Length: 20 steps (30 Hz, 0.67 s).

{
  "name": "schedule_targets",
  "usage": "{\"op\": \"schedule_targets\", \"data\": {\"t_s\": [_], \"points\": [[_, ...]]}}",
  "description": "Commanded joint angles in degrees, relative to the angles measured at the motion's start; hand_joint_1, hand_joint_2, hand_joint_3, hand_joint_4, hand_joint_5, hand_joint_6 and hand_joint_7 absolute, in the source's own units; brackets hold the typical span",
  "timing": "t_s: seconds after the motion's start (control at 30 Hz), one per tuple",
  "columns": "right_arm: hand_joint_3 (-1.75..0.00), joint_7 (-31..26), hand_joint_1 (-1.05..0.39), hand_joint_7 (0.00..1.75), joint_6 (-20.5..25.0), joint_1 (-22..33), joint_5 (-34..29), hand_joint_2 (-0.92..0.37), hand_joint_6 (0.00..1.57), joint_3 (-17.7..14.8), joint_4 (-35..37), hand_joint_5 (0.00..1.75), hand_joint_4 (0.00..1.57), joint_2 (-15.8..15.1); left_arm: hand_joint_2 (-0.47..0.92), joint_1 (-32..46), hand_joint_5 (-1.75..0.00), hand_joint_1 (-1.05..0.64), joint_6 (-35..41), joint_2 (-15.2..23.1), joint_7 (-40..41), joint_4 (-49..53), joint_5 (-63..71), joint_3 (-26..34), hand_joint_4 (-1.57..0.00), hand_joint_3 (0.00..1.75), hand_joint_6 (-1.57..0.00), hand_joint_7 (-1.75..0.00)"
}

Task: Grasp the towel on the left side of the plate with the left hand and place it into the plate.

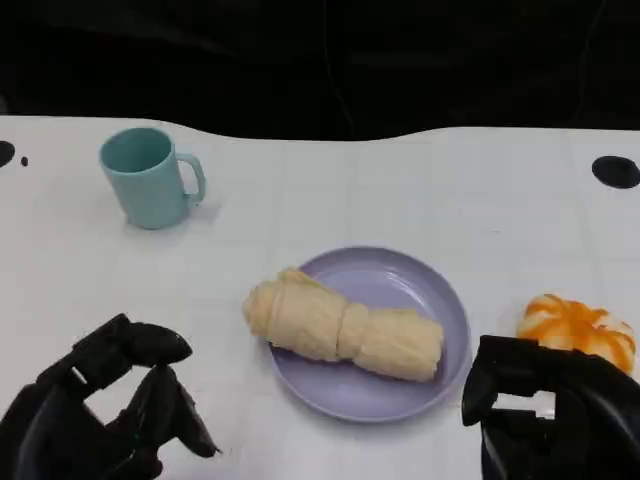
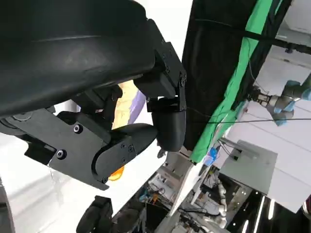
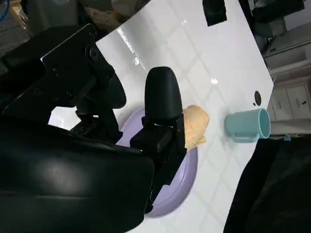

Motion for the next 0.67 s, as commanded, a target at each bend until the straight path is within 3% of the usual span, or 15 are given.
{"op": "schedule_targets", "data": {"t_s": [0.03,0.37,0.67], "points": [[-1.44,1.3,0.06,1.61,-1.8,0.7,-0.1,-0.47,0.68,-1.3,1.1,1.75,0.81,-1.5,0.61,-0.9,-1.62,-0.19,-2.0,0.4,0.5,1.4,2.3,-1.7,-0.89,1.05,-0.82,-1.42],[-1.44,3.0,0.08,1.61,-4.1,1.9,0.0,-0.48,0.67,-2.5,2.4,1.75,0.81,-1.7,0.55,-1.8,-1.70,-0.17,-4.6,0.5,0.1,3.7,6.0,-5.3,-0.84,1.16,-0.78,-1.47],[-1.43,4.5,0.08,1.61,-5.9,2.6,0.0,-0.50,0.66,-3.2,3.1,1.75,0.80,-2.8,0.57,-2.4,-1.64,-0.20,-6.1,0.5,0.3,5.2,7.1,-5.5,-0.84,1.08,-0.78,-1.45]]}}
